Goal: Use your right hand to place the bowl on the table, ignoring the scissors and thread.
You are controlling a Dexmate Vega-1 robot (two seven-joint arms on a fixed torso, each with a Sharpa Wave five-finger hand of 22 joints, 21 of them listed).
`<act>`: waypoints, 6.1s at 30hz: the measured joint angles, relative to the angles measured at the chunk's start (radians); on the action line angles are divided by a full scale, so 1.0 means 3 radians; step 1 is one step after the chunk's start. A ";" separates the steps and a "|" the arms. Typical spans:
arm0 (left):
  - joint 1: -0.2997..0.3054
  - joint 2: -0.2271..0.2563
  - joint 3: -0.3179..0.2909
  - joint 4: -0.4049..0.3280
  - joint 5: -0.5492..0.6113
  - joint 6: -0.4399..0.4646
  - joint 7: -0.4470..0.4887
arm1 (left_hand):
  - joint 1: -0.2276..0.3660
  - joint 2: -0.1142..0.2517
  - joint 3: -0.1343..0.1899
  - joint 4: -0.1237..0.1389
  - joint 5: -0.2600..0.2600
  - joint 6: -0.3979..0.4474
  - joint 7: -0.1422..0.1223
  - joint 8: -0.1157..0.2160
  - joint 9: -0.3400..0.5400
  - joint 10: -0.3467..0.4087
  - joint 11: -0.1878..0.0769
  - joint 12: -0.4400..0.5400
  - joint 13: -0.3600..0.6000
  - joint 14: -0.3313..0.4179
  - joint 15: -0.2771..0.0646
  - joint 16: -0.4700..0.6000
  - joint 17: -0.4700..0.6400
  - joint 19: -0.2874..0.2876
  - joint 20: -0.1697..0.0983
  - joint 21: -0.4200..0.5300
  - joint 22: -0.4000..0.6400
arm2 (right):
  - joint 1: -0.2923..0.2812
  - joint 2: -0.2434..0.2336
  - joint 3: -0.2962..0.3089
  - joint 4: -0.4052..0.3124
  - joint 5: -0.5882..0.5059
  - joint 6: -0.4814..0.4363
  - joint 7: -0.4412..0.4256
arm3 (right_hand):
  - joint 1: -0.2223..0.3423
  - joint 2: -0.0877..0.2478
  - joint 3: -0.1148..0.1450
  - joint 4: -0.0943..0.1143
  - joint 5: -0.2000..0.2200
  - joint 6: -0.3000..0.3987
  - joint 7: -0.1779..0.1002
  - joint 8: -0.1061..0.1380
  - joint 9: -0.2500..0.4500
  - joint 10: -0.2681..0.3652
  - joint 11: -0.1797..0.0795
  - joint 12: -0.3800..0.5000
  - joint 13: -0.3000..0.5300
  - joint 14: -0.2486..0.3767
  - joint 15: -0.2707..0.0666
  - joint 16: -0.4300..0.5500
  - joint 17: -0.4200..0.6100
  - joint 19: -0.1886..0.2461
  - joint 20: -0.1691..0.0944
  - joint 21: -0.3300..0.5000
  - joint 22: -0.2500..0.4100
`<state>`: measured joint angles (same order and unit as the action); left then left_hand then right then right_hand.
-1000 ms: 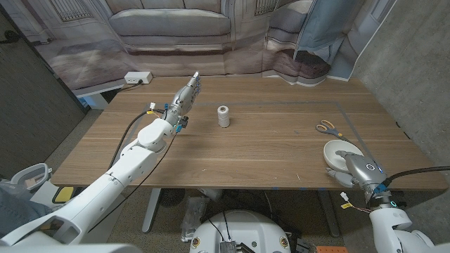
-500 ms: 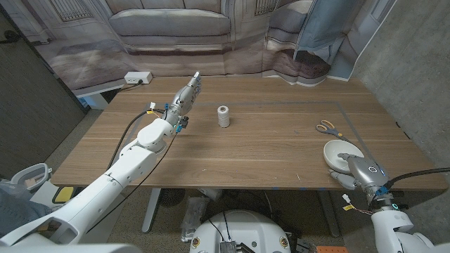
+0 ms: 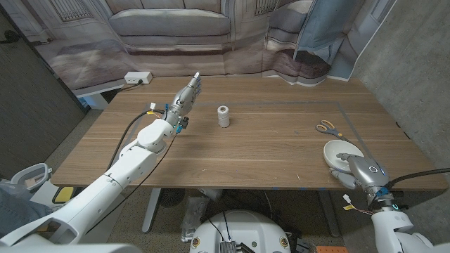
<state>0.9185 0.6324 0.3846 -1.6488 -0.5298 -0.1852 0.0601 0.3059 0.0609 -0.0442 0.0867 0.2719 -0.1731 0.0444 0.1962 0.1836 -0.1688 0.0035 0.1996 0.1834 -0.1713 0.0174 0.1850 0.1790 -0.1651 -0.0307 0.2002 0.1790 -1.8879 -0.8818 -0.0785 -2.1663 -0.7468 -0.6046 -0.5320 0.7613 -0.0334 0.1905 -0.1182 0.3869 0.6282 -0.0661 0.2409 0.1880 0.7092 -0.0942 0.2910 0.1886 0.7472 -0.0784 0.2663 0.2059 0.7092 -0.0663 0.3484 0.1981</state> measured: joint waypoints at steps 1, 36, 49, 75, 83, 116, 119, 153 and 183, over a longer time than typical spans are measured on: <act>0.0000 0.0000 0.0000 0.0000 0.0000 -0.0003 0.0000 | 0.0000 0.0000 0.0000 0.0000 0.0000 0.0000 0.0000 0.0000 0.0000 0.0000 0.0000 0.0000 0.0000 0.0000 0.0000 0.0000 0.0000 0.0000 0.0000 0.0000 0.0000 | 0.0008 -0.0006 -0.0007 0.0005 0.0000 0.0000 -0.0018 | 0.0014 0.0014 0.0002 -0.0002 0.0000 0.0034 -0.0013 0.0000 0.0000 0.0035 -0.0008 0.0012 0.0000 0.0010 0.0007 0.0000 0.0004 0.0012 -0.0011 0.0000 0.0000; -0.0033 -0.0067 0.0014 0.0144 -0.0024 -0.0060 -0.0026 | -0.0013 0.0013 -0.0014 0.0014 0.0000 0.0012 -0.0012 0.0000 0.0000 0.0000 0.0000 0.0000 0.0000 0.0000 0.0000 0.0000 0.0000 0.0000 0.0000 0.0000 0.0000 | 0.0256 -0.0250 -0.0337 0.0045 0.0113 -0.0276 -0.0135 | 0.0818 0.0306 0.0208 -0.0161 -0.0265 0.0659 -0.0255 0.0007 -0.0001 0.0681 -0.0262 0.0088 -0.0001 0.0793 -0.0233 0.0283 0.0244 0.0433 -0.0125 0.0278 0.0114; -0.0040 -0.0076 0.0022 0.0165 -0.0030 -0.0063 -0.0033 | -0.0013 0.0013 -0.0037 0.0017 0.0000 0.0012 -0.0012 0.0000 0.0000 0.0000 0.0000 0.0000 0.0000 0.0000 0.0000 0.0000 0.0000 0.0000 0.0000 0.0000 0.0000 | 0.0324 -0.0342 -0.0444 0.0013 0.0147 -0.0422 -0.0149 | 0.1084 0.0328 0.0174 -0.0129 -0.0480 0.0893 -0.0189 0.0000 0.0023 0.1049 -0.0286 0.0076 -0.0004 0.1055 -0.0269 0.0425 0.0421 0.0610 -0.0171 0.0549 0.0255; -0.0070 -0.0055 0.0022 0.0127 -0.0034 -0.0016 -0.0033 | -0.0013 0.0013 -0.0046 0.0009 0.0000 0.0012 -0.0012 0.0000 0.0000 0.0000 0.0000 0.0000 0.0000 0.0000 0.0000 0.0000 0.0000 0.0000 0.0000 0.0000 0.0000 | 0.0331 -0.0437 -0.0507 -0.0076 0.0231 -0.0572 -0.0337 | 0.1189 0.0249 0.0169 -0.0125 -0.0624 0.1125 -0.0127 0.0042 0.0074 0.1322 -0.0263 0.0128 0.0017 0.1228 -0.0299 0.0513 0.0575 0.0700 -0.0203 0.0828 0.0412; -0.0091 -0.0053 0.0023 0.0126 -0.0035 -0.0008 -0.0046 | -0.0013 0.0013 -0.0060 0.0023 0.0000 0.0012 -0.0012 0.0000 0.0000 0.0000 0.0000 0.0000 0.0000 0.0000 0.0000 0.0000 0.0000 0.0000 0.0000 0.0000 0.0000 | 0.0304 -0.0447 -0.0486 -0.0131 0.0233 -0.0616 -0.0375 | 0.1189 0.0249 0.0159 -0.0124 -0.0650 0.1177 -0.0143 0.0042 0.0072 0.1371 -0.0277 0.0127 0.0017 0.1281 -0.0329 0.0532 0.0600 0.0700 -0.0202 0.0873 0.0434; -0.0115 -0.0038 0.0009 0.0132 -0.0044 -0.0015 -0.0083 | -0.0013 0.0013 -0.0073 0.0009 0.0000 0.0012 -0.0012 0.0000 0.0000 0.0000 0.0000 0.0000 0.0000 0.0000 0.0000 0.0000 0.0000 0.0000 0.0000 0.0000 0.0000 | 0.0188 -0.0405 -0.0399 -0.0331 0.0089 -0.0780 -0.0462 | 0.1217 0.0221 0.0114 -0.0107 -0.0691 0.1230 -0.0150 0.0035 0.0079 0.1461 -0.0304 0.0126 0.0043 0.1365 -0.0377 0.0570 0.0668 0.0700 -0.0202 0.1001 0.0508; -0.0118 -0.0036 0.0008 0.0134 -0.0046 -0.0016 -0.0087 | -0.0013 0.0013 -0.0073 0.0009 0.0000 0.0012 -0.0012 0.0000 0.0000 0.0000 0.0000 0.0000 0.0000 0.0000 0.0000 0.0000 0.0000 0.0000 0.0000 0.0000 0.0000 | 0.0170 -0.0398 -0.0374 -0.0351 0.0082 -0.0780 -0.0465 | 0.1217 0.0221 0.0114 -0.0107 -0.0697 0.1230 -0.0150 0.0035 0.0079 0.1461 -0.0305 0.0126 0.0049 0.1374 -0.0375 0.0570 0.0668 0.0700 -0.0202 0.1003 0.0508; -0.0281 -0.0050 0.0027 0.0236 -0.0053 0.0046 -0.0146 | 0.0004 0.0031 -0.0083 0.0019 0.0000 0.0012 -0.0012 0.0000 0.0000 0.0000 0.0000 0.0000 0.0000 0.0000 0.0000 0.0000 0.0000 0.0000 0.0000 0.0000 0.0000 | 0.0092 -0.0215 0.0021 -0.0427 -0.0016 -0.0368 -0.0337 | 0.1217 0.0221 0.0068 -0.0088 -0.0688 0.1230 -0.0150 0.0013 0.0095 0.1484 -0.0305 0.0140 0.0094 0.1375 -0.0377 0.0580 0.0722 0.0668 -0.0208 0.1119 0.0570; -0.0308 -0.0029 0.0019 0.0255 -0.0067 0.0077 -0.0156 | 0.0017 0.0044 -0.0097 0.0005 0.0000 0.0012 -0.0012 0.0000 0.0000 0.0000 0.0000 0.0000 0.0000 0.0000 0.0000 0.0000 0.0000 0.0000 0.0000 0.0000 0.0000 | 0.0224 -0.0014 0.0133 -0.0301 -0.0197 -0.0051 -0.0237 | 0.1247 0.0191 0.0031 -0.0069 -0.0697 0.1230 -0.0150 -0.0016 0.0092 0.1490 -0.0310 0.0139 0.0132 0.1434 -0.0436 0.0571 0.0774 0.0591 -0.0166 0.1215 0.0631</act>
<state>0.8260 0.6238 0.3902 -1.5724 -0.5499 -0.1620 0.0132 0.3111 0.0741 -0.0732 0.0880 0.2719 -0.1696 0.0409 0.1962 0.1836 -0.1688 0.0035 0.1996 0.1834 -0.1714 0.0173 0.1850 0.1790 -0.1651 -0.0307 0.2002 0.1790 -1.8207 -0.8860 -0.0387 -2.2565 -0.8058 -0.6200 -0.6032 1.1354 0.0239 0.1997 -0.1389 0.1777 0.9971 -0.1111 0.2359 0.2158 1.1563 -0.1872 0.3328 0.2281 1.1775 -0.2092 0.4377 0.4380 0.8864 -0.1162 0.7131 0.3875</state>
